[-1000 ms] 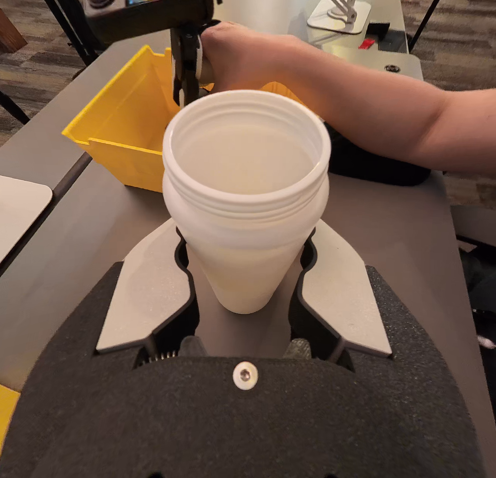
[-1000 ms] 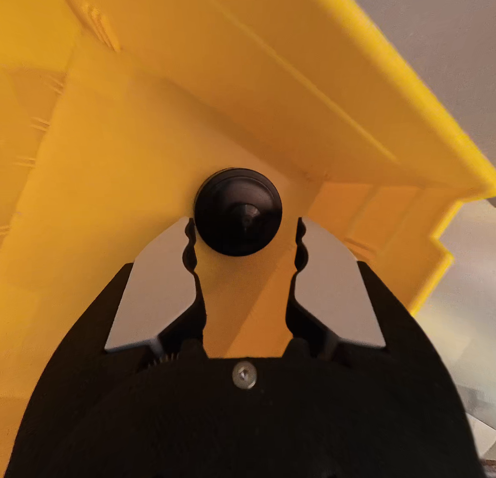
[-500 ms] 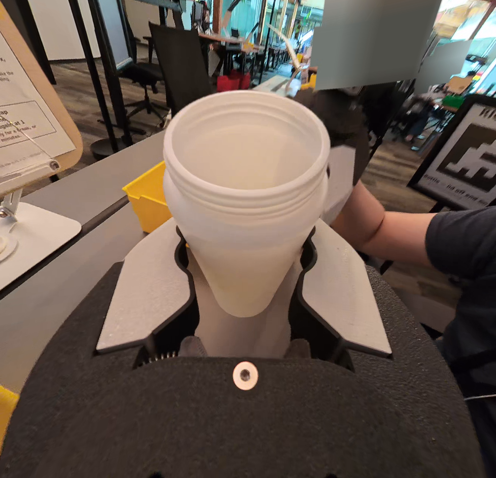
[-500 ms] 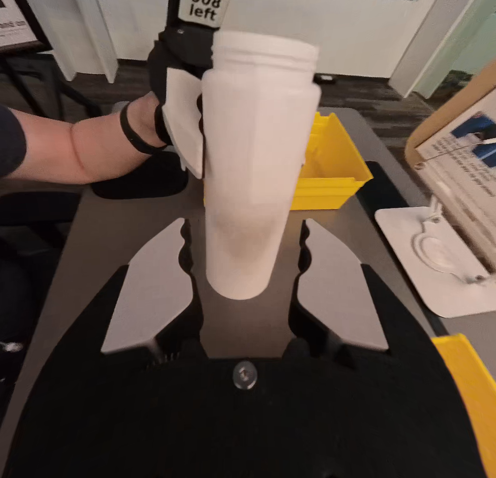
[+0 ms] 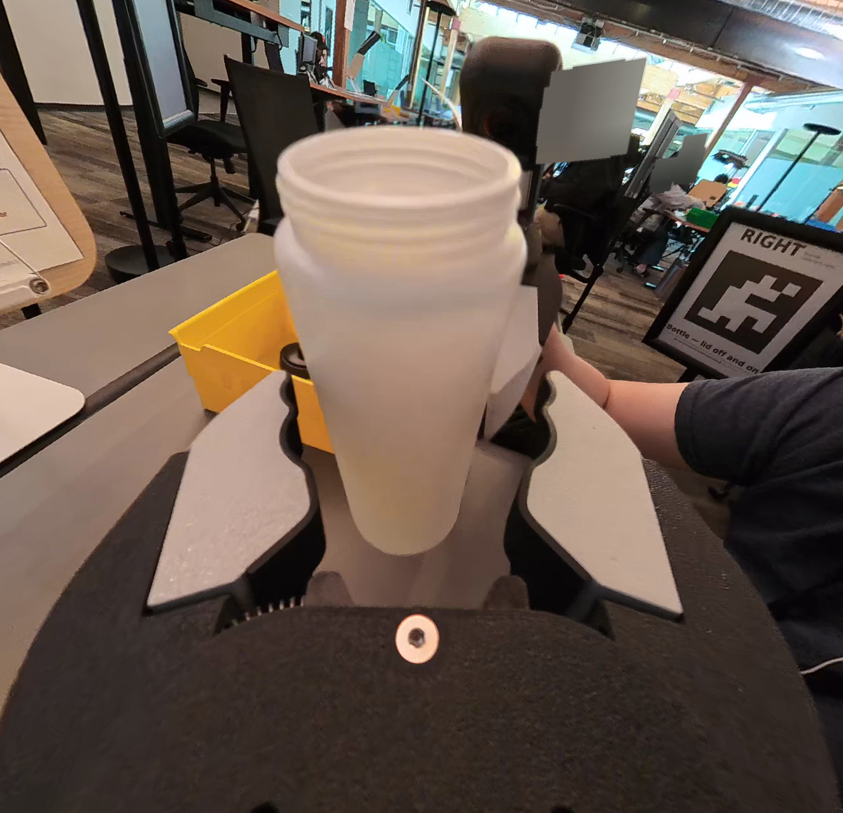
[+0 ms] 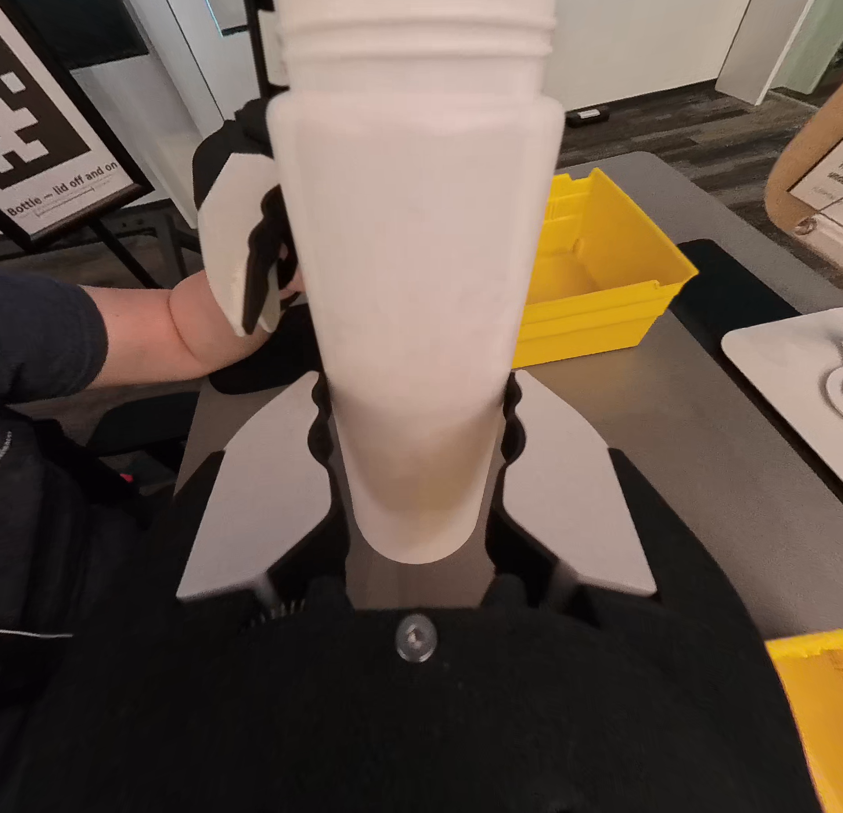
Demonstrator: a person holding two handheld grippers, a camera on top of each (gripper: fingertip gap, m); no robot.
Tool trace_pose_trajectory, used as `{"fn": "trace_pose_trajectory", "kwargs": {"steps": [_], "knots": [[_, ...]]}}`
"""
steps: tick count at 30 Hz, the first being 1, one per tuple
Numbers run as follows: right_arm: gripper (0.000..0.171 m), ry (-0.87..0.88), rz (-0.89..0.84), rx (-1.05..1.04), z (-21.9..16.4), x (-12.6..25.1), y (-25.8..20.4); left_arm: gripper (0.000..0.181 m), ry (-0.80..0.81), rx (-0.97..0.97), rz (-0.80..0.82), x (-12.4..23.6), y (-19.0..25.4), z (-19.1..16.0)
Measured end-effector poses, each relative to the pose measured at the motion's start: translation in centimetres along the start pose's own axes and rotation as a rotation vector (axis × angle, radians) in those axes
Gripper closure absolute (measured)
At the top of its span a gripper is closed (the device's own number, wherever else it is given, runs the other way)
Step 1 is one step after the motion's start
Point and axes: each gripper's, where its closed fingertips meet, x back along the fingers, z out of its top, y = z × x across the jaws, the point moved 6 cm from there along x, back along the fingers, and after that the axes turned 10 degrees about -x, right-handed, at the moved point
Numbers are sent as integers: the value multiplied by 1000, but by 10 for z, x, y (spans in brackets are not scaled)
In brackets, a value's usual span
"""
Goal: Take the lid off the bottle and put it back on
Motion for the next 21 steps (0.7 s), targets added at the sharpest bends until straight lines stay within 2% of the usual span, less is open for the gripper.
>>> {"fn": "trace_pose_trajectory", "kwargs": {"steps": [3,5,8,10,13,16,21], "knots": [[97,27,-46,-48,9,26,11,81,-15,-14,29,4,-2,1],[97,39,-156,-112,14,58,29,82,-20,-5,32,6,-3,2],[96,26,-402,-286,1,115,64,85,-33,8,28,7,-4,0],[96,-4,-464,-475,-17,139,86,87,-50,15,25,6,-5,-2],[96,-104,-422,-718,-50,144,116,87,-67,29,20,3,-6,-5],[96,-233,-406,-888,-86,130,146,88,-87,44,14,1,-6,-9],[96,-357,-344,-1069,-123,106,170,89,-112,51,8,-1,-7,-12]]}}
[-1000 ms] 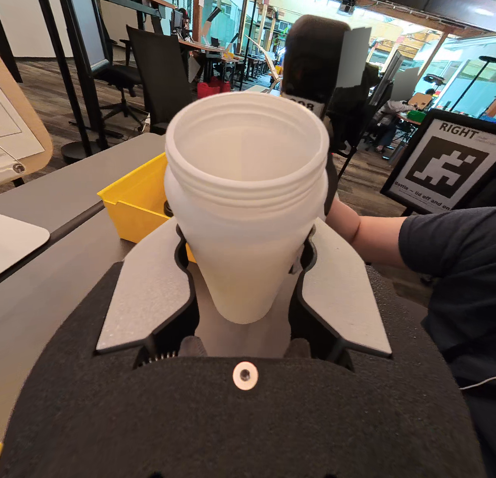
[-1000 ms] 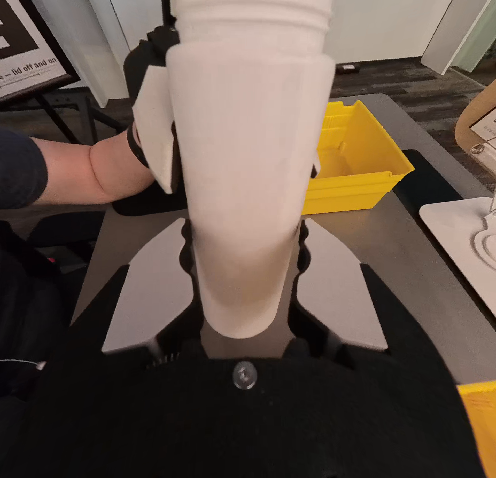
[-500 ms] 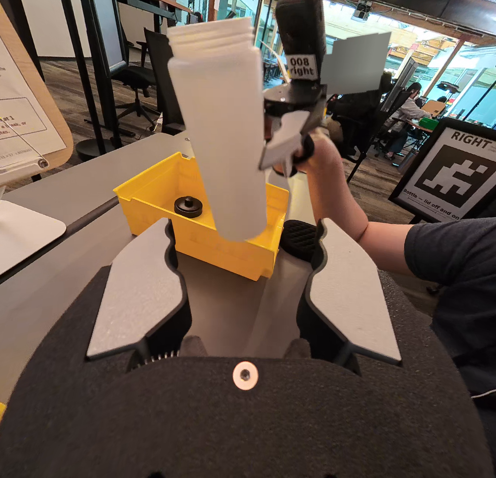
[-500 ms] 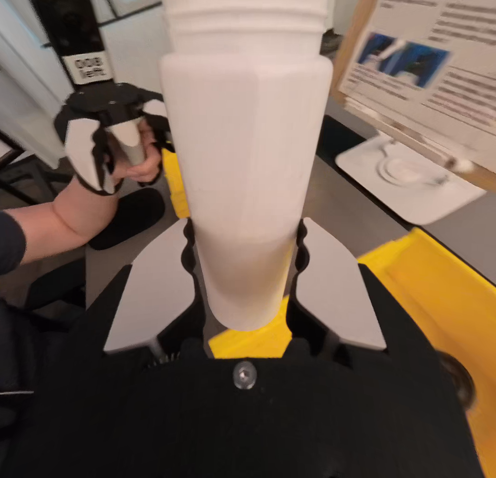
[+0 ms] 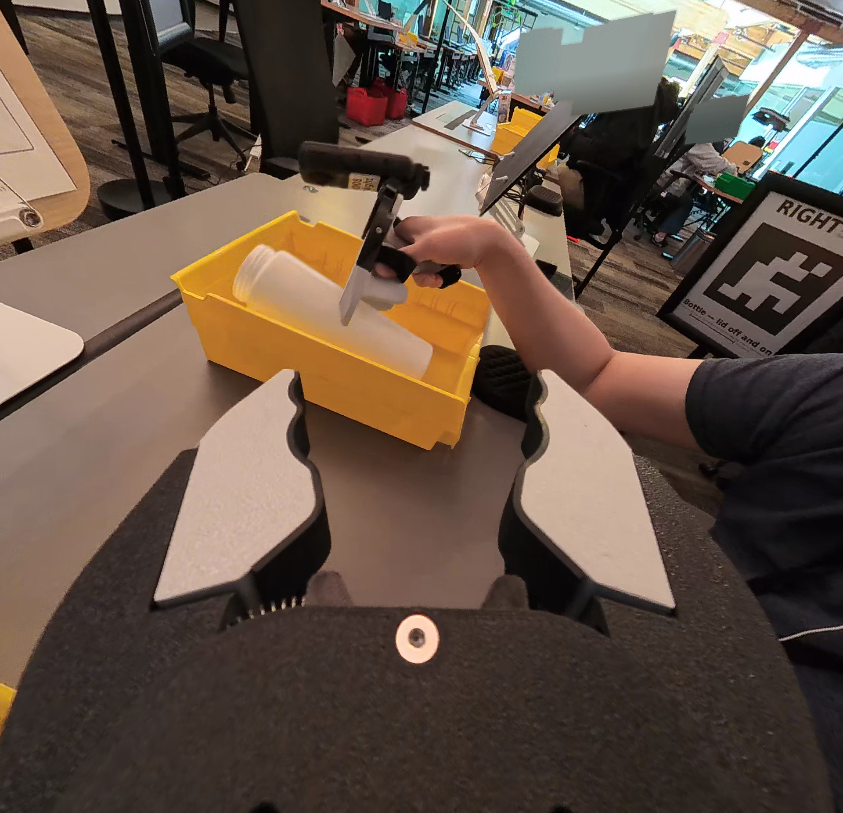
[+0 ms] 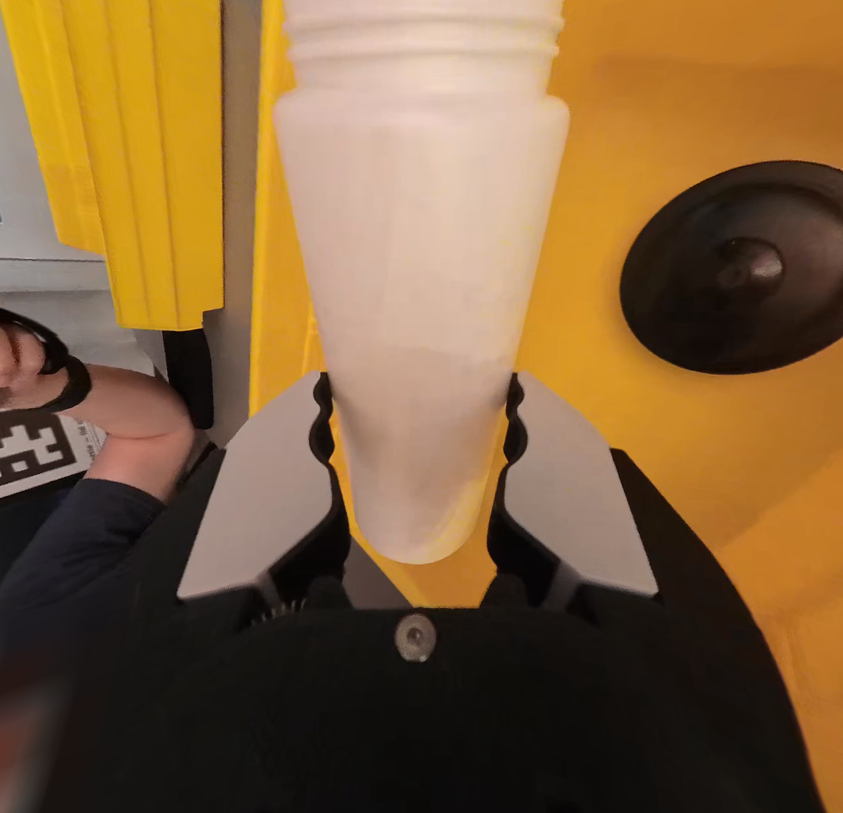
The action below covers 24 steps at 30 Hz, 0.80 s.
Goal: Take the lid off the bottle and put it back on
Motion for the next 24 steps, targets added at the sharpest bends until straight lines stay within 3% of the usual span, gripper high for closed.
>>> {"fn": "trace_pose_trajectory", "kwargs": {"steps": [9,16,19,22,24], "knots": [[96,-70,-78,-64,0,-24,12,90,-28,10,6,-2,-2,-3],[97,46,-114,101,6,3,-11,87,-14,9,120,20,-15,5],[95,186,-148,240,6,38,-30,88,-165,-15,418,57,-43,0],[94,356,-346,283,5,81,-21,87,-437,16,855,120,-81,-21],[94,386,-472,230,1,100,-2,91,-528,83,1023,156,-100,-34]]}}
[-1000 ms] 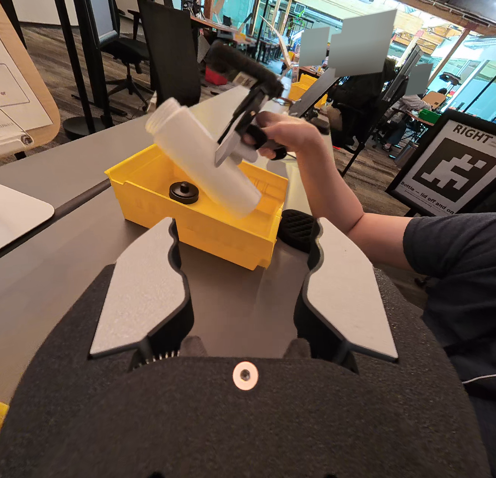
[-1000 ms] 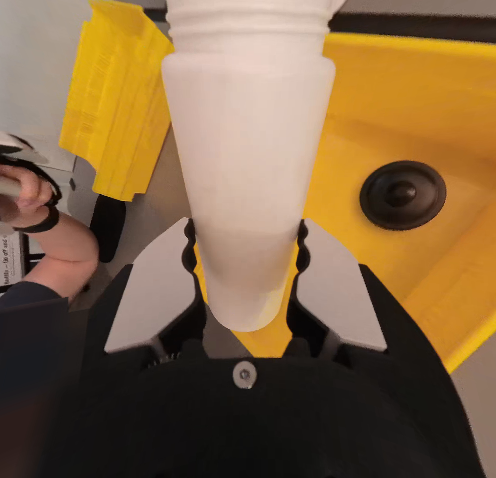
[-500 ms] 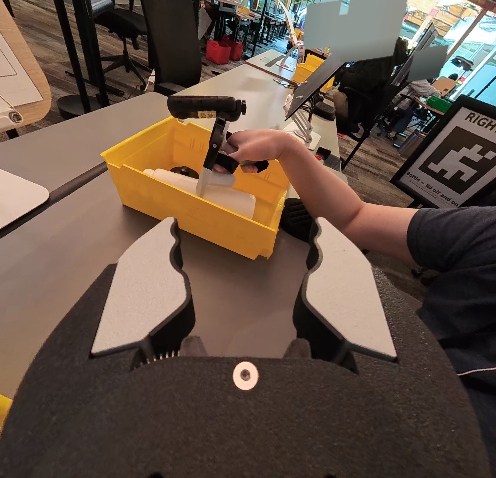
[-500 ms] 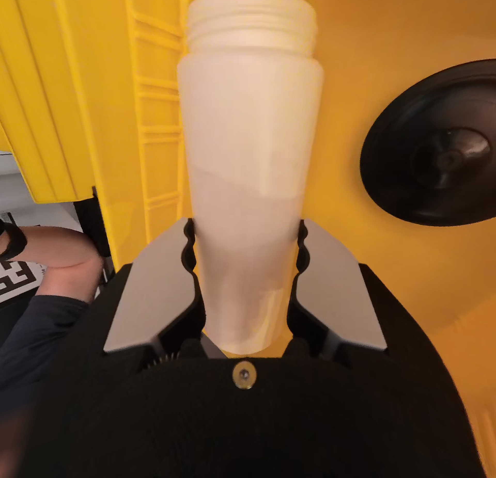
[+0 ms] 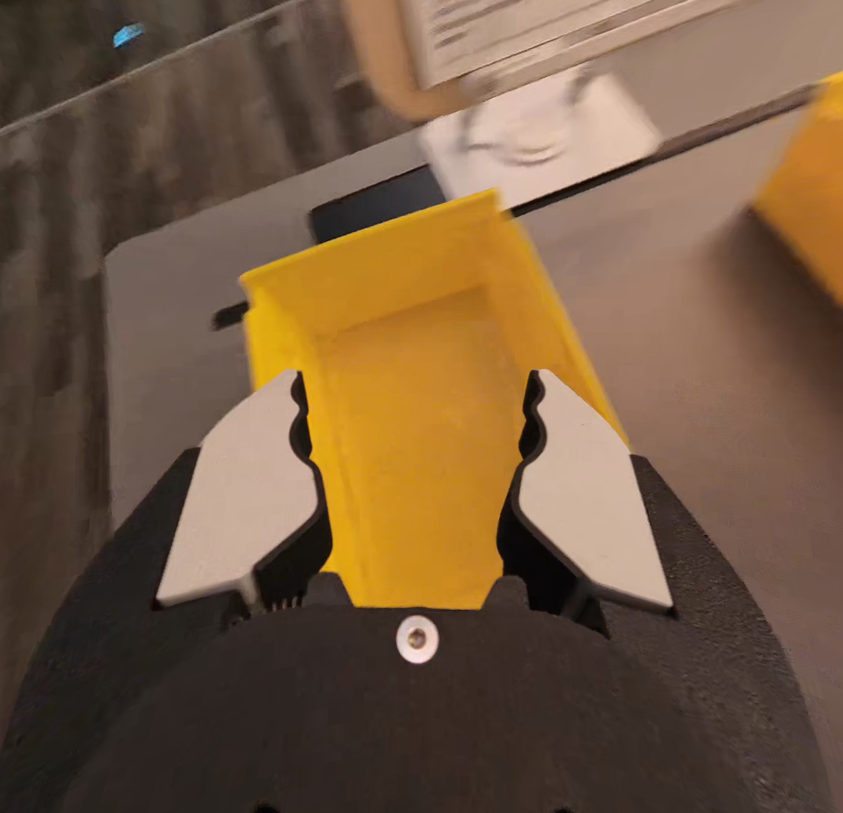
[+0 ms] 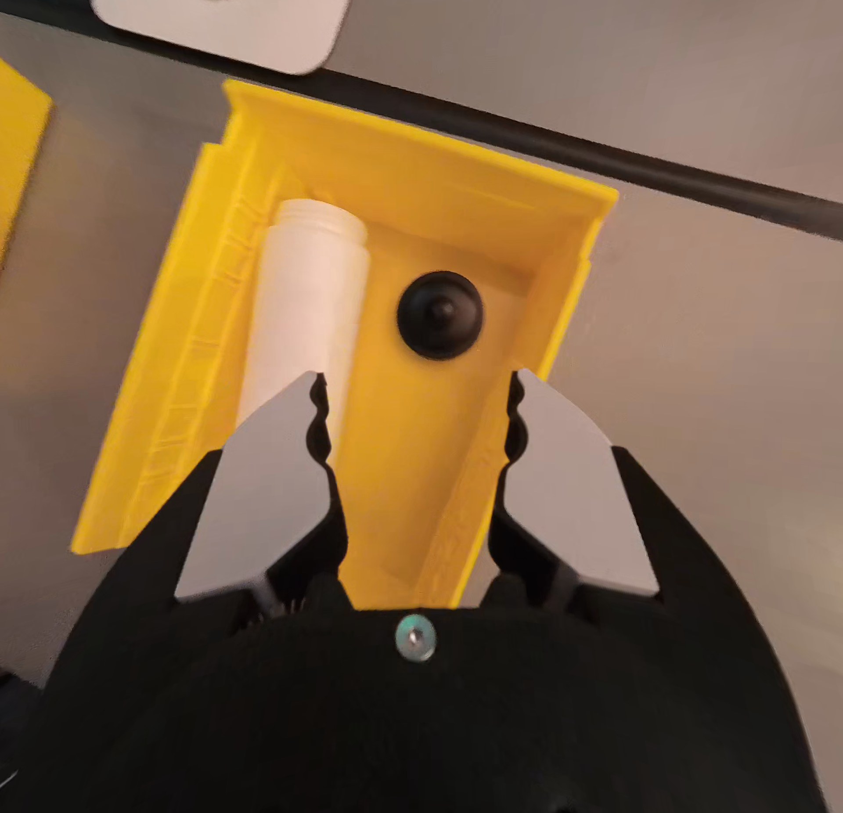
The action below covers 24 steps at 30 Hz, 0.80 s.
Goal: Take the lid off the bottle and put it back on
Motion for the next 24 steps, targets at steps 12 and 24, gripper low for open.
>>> {"fn": "trace_pose_trajectory", "kwargs": {"steps": [12,24], "knots": [[159,-499,-185,-158,-56,-39,49,108,-568,288,20,-52,-76,-116],[166,-474,-122,-186,-49,-48,37,174,-630,231,-162,-77,-52,-121]]}}
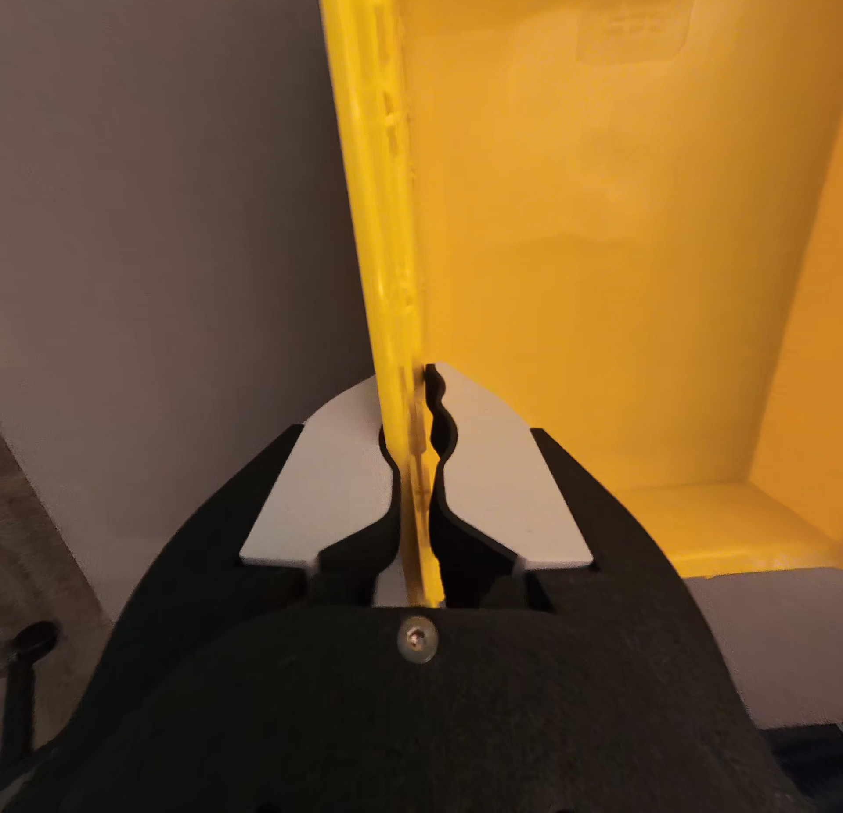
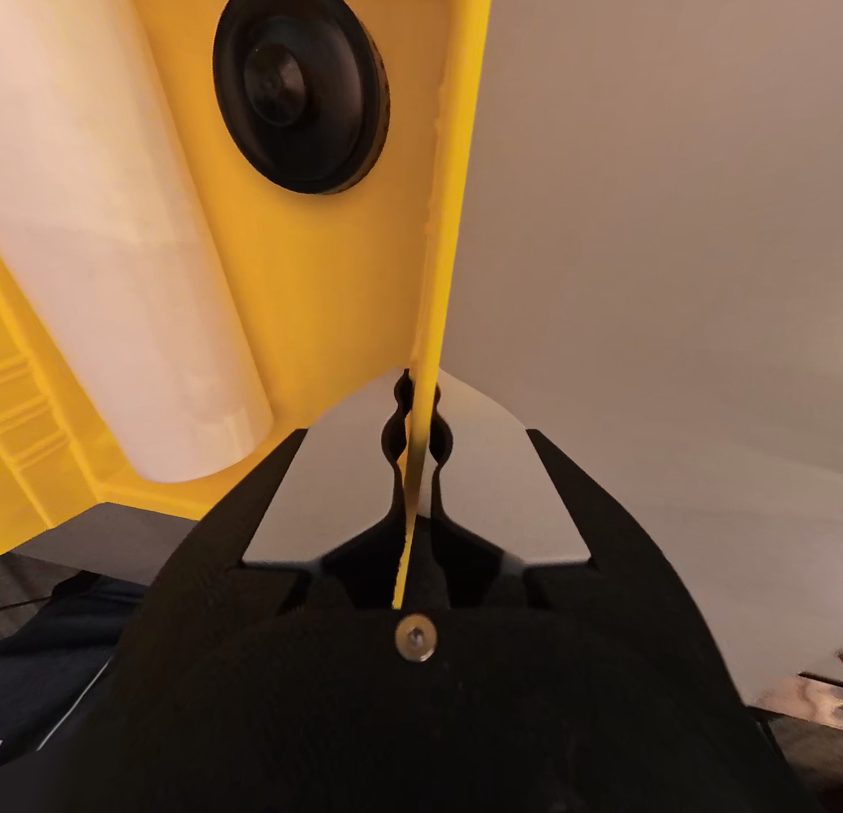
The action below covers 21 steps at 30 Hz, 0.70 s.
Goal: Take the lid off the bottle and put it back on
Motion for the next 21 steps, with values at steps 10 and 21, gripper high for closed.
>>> {"fn": "trace_pose_trajectory", "kwargs": {"steps": [10,21], "knots": [[163,25,101,-35,8,-5,-29,171,-69,-193,-57,-2,66,14],[164,19,56,5,0,-10,-62,157,-196,-245,32,2,99,3]]}}
